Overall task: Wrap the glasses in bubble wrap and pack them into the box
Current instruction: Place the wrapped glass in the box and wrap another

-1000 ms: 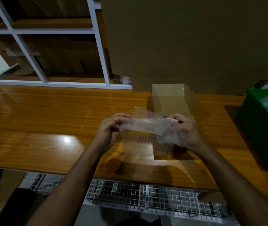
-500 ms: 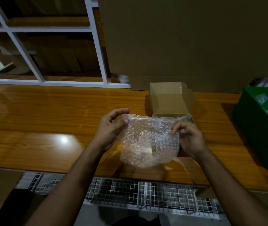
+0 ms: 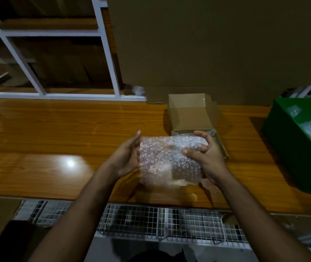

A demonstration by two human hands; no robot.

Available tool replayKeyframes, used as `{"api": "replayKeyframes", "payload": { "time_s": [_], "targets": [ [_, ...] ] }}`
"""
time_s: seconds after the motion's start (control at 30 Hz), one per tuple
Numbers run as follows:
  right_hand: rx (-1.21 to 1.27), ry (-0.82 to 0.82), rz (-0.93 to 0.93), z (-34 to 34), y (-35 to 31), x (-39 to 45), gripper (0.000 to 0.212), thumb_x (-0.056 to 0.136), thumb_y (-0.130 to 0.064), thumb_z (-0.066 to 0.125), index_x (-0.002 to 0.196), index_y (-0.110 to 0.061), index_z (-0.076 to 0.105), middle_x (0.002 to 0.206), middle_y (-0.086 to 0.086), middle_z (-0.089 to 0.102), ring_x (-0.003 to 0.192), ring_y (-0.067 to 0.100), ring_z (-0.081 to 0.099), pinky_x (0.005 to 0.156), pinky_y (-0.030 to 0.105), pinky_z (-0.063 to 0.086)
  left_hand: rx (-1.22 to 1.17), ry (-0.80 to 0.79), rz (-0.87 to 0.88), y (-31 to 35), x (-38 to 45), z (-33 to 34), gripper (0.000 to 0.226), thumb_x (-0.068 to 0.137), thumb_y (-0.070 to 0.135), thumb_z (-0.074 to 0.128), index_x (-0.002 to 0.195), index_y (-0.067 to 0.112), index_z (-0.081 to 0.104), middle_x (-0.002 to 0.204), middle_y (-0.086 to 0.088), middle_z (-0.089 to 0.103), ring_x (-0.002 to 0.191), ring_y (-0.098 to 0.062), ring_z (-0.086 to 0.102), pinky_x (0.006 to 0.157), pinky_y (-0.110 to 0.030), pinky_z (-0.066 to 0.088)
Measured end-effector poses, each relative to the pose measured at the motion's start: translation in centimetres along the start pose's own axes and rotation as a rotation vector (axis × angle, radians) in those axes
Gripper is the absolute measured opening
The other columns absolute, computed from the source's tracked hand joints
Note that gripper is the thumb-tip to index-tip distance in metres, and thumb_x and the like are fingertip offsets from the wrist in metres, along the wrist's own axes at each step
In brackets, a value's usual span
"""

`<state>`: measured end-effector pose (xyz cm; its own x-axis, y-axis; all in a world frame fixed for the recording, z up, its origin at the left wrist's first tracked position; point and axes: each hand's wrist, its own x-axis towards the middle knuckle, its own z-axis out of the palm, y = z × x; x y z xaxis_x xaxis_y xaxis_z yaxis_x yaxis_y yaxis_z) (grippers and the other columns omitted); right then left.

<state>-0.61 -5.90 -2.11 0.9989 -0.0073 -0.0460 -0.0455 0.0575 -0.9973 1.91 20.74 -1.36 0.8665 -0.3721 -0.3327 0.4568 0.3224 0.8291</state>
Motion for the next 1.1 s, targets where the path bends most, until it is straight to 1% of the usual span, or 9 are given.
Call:
{"api": "replayKeyframes", "payload": {
  "time_s": [0.1, 0.2, 0.3, 0.37, 0.5, 0.6, 0.8, 0.97, 1.1],
  "targets": [
    [-0.075, 0.045, -0.023, -1.0, -0.4, -0.1, 0.060, 0.072, -0.009, 0.087, 0.121, -0.028, 0.060, 0.080, -0.004, 0.060, 0.079, 0.016, 0.068, 0.083, 0.047, 0.061, 0.279, 0.003, -0.019, -1.8, 0.3, 0.4, 0.054, 0.073, 0.052, 0.081, 0.107, 0.011, 0.068, 0.090, -0.003, 0.065, 0.083, -0.018, 0.059, 0.074, -0.033, 0.050],
    [0.084, 0.048, 0.073, -1.8, -0.7, -0.4, 0.058, 0.072, -0.010, 0.087, 0.120, -0.026, 0.059, 0.104, 0.006, 0.068, 0.094, 0.021, 0.072, 0.078, 0.041, 0.061, 0.359, 0.043, 0.049, -2.5, 0.4, 1.5, 0.045, 0.076, 0.033, 0.085, 0.092, -0.004, 0.064, 0.087, -0.010, 0.068, 0.082, -0.027, 0.058, 0.075, -0.035, 0.047],
    [0.453, -0.065, 0.337, -2.9, 0.1, -0.5, 0.096, 0.063, -0.033, 0.095, 0.142, -0.008, 0.047, 0.131, 0.014, 0.062, 0.118, 0.029, 0.064, 0.087, 0.045, 0.058, 0.236, 0.072, 0.103, -2.4, 0.6, 2.8, 0.017, 0.087, 0.017, 0.072, 0.096, 0.003, 0.067, 0.089, -0.009, 0.073, 0.081, -0.022, 0.066, 0.068, -0.030, 0.055],
    [0.426, -0.177, 0.436, -3.2, 0.2, -1.3, 0.075, 0.075, -0.037, 0.085, 0.136, -0.005, 0.054, 0.135, 0.014, 0.060, 0.118, 0.033, 0.063, 0.090, 0.050, 0.056, 0.216, 0.088, 0.112, -2.0, 0.4, 3.7, 0.006, 0.095, 0.010, 0.062, 0.095, 0.007, 0.067, 0.082, -0.004, 0.073, 0.071, -0.017, 0.067, 0.059, -0.026, 0.056],
    [0.179, -0.266, 0.409, -3.5, -0.2, -2.3, 0.030, 0.082, -0.024, 0.070, 0.106, -0.010, 0.061, 0.104, 0.010, 0.061, 0.090, 0.020, 0.062, 0.072, 0.036, 0.054, 0.295, 0.109, 0.125, -1.9, 0.1, 4.0, 0.011, 0.099, 0.013, 0.057, 0.102, 0.007, 0.066, 0.083, -0.001, 0.074, 0.071, -0.013, 0.069, 0.057, -0.024, 0.055],
    [0.037, -0.204, 0.307, -3.7, -1.8, -2.5, 0.017, 0.092, -0.007, 0.064, 0.107, -0.012, 0.058, 0.096, 0.013, 0.070, 0.082, 0.012, 0.066, 0.065, 0.028, 0.050, 0.301, 0.073, 0.121, -2.0, -0.1, 3.7, 0.033, 0.094, 0.019, 0.063, 0.121, 0.000, 0.060, 0.111, -0.011, 0.072, 0.102, -0.028, 0.068, 0.089, -0.046, 0.056],
    [-0.034, -0.274, 0.228, -5.3, -2.0, -2.4, 0.071, 0.093, 0.002, 0.062, 0.153, -0.009, 0.026, 0.066, -0.004, 0.059, 0.062, 0.005, 0.061, 0.055, 0.020, 0.051, 0.350, -0.005, 0.231, -2.1, -0.7, 3.5, 0.049, 0.083, 0.004, 0.068, 0.130, 0.007, 0.057, 0.122, -0.013, 0.070, 0.112, -0.025, 0.068, 0.093, -0.034, 0.056],
    [0.028, -0.251, 0.103, -4.5, -2.4, -2.6, 0.029, 0.096, 0.003, 0.054, 0.112, -0.017, 0.068, 0.076, -0.001, 0.071, 0.072, 0.017, 0.066, 0.056, 0.023, 0.055, 0.337, 0.050, 0.311, -2.4, -0.2, 3.2, 0.022, 0.086, -0.002, 0.063, 0.108, 0.000, 0.068, 0.102, -0.013, 0.074, 0.093, -0.025, 0.071, 0.078, -0.031, 0.058],
    [0.052, -0.180, 0.034, -4.2, -1.6, -2.1, 0.039, 0.092, 0.011, 0.053, 0.079, -0.014, 0.079, 0.093, -0.001, 0.077, 0.090, 0.015, 0.072, 0.068, 0.024, 0.057, 0.290, 0.041, 0.305, -2.5, 0.0, 3.3, 0.034, 0.085, -0.011, 0.056, 0.066, 0.014, 0.072, 0.084, -0.005, 0.072, 0.077, -0.022, 0.067, 0.062, -0.028, 0.057]
  ]
}}
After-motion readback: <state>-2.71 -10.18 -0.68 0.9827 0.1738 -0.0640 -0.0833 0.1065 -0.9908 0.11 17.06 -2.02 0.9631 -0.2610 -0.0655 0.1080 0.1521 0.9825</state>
